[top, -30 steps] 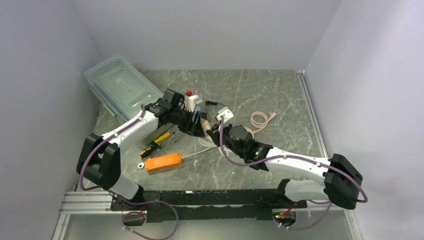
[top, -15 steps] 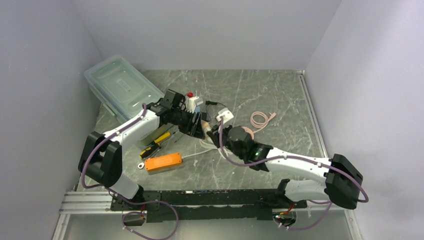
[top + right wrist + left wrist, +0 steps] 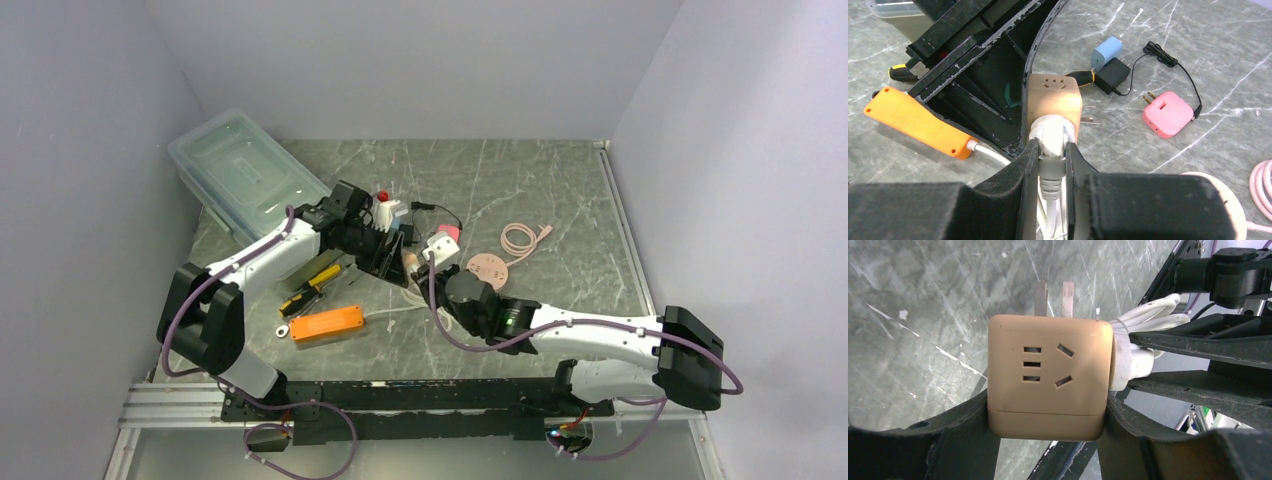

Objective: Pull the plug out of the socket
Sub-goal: Remove the plug from the socket.

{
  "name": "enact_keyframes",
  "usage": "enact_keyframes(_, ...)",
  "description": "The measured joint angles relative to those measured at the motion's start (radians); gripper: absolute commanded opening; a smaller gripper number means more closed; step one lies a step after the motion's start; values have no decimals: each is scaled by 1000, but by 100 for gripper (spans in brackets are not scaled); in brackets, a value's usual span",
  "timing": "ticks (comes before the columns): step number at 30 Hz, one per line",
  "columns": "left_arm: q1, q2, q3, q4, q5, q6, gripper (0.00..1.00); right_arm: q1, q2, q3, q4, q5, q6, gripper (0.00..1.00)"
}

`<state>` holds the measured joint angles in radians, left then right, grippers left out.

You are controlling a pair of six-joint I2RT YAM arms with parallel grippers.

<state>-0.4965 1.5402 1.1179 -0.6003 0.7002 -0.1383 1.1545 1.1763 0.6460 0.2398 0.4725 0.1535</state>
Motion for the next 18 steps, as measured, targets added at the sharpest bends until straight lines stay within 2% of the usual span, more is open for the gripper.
enact_keyframes(5, 0, 2, 0, -9, 10, 11, 0, 10, 4, 7, -12, 31, 5, 0)
enact_keyframes(10, 0, 3, 4, 78, -24, -8, 0, -183, -28, -11, 3, -230, 61, 0)
enact_keyframes(12, -1, 3, 8, 102, -33, -15, 0, -226, -33, -13, 15, -292, 67, 0)
enact_keyframes(15, -1, 4, 10, 100, -37, -17, 0, -226, -33, -13, 15, -309, 66, 0)
enact_keyframes(18, -2, 6, 10, 75, -33, -14, 0, -159, -33, -13, 6, -227, 51, 0)
